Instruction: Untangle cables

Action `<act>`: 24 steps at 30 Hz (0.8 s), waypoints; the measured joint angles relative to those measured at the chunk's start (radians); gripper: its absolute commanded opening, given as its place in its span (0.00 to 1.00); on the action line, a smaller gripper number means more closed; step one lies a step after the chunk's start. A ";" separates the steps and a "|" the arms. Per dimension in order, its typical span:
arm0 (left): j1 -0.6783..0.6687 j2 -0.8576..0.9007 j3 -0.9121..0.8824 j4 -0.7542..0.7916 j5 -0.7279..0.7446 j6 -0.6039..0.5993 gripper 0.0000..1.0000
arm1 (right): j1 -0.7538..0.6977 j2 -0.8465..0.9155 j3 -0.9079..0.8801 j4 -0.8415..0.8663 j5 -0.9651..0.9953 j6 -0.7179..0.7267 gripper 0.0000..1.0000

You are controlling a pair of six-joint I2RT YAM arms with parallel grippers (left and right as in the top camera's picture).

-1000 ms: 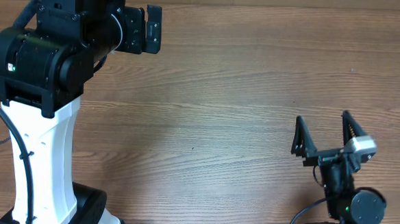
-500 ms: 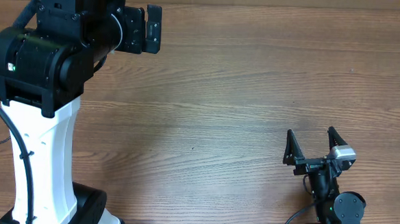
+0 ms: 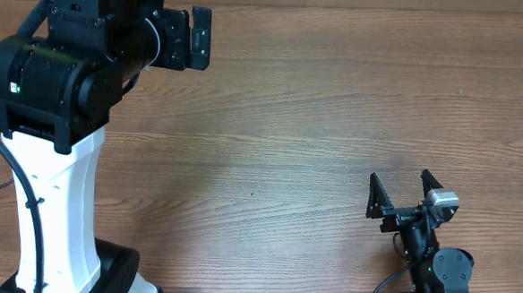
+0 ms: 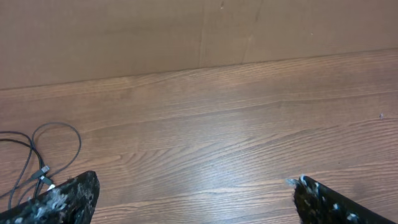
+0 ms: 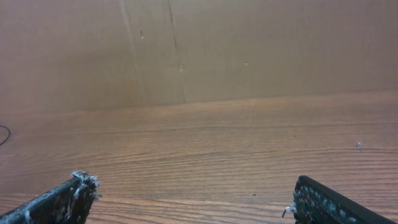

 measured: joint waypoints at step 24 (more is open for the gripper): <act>0.000 0.000 0.000 -0.143 -0.014 0.011 1.00 | 0.000 0.000 0.000 0.000 0.000 0.000 1.00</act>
